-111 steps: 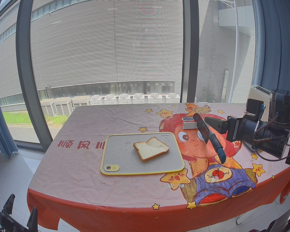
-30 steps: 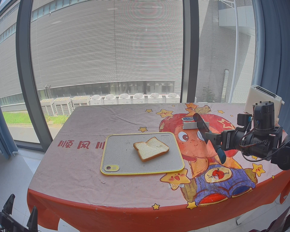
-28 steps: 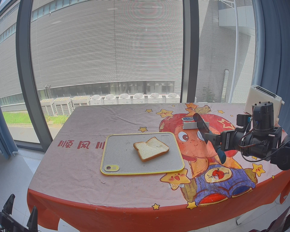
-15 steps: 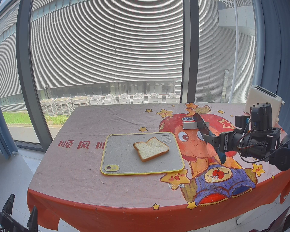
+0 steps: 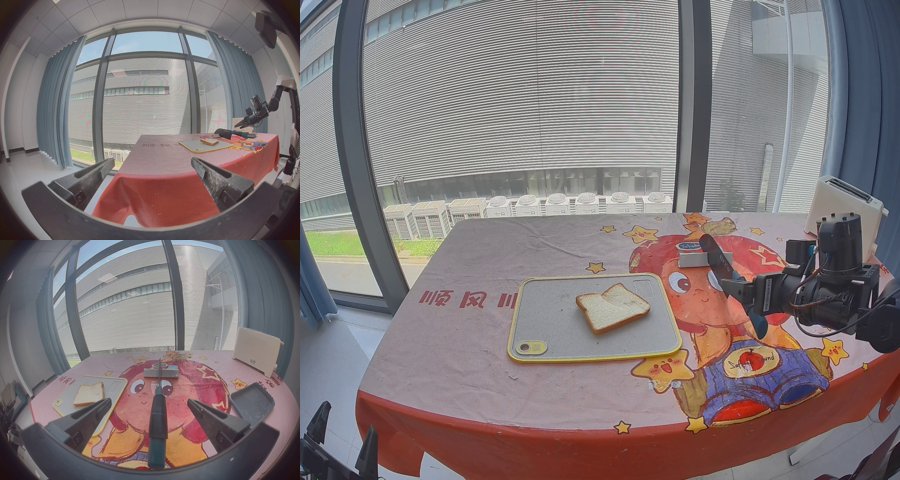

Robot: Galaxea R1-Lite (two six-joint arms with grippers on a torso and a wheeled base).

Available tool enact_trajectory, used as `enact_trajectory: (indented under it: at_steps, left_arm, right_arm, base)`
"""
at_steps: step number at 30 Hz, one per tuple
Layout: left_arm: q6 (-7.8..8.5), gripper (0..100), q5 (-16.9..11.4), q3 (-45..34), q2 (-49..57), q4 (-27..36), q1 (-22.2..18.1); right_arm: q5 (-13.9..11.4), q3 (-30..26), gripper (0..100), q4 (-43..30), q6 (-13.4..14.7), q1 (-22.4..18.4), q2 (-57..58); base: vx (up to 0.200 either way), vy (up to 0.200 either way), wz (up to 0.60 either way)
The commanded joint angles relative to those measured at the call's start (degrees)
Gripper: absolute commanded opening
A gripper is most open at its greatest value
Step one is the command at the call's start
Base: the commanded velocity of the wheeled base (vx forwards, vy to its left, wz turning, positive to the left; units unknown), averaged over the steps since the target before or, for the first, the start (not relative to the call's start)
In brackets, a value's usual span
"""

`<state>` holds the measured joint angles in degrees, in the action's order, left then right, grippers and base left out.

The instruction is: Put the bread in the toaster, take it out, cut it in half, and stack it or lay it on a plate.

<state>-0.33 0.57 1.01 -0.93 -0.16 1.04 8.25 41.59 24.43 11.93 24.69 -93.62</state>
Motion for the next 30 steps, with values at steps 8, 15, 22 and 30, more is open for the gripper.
enact_trajectory:
  at_steps: [8, 15, 22, 30]
  left_arm:
    - [-0.02, 100, 0.04, -1.01, 0.93, -0.02, 0.02]
    - [-0.02, 100, 0.04, -1.01, 0.93, -0.02, 0.02]
    - [-0.02, 100, 0.04, -1.01, 0.93, -0.02, 0.02]
    - [-0.02, 100, 0.04, -1.01, 0.93, -0.02, 0.02]
  right_arm:
    - [0.01, -0.02, 100, 0.09, 0.02, 0.1, -0.77]
    - [0.01, -0.29, 100, -0.08, 0.02, -0.16, -1.12]
    - [0.8, -0.02, 100, 0.27, 0.02, -0.43, -4.37]
    - [0.8, 0.24, 100, 0.36, 0.11, -0.43, -5.34]
  base:
    - [0.0, 0.0, 0.0]
    - [0.0, 0.0, 0.0]
    - [0.0, 0.0, 0.0]
    - [0.0, 0.0, 0.0]
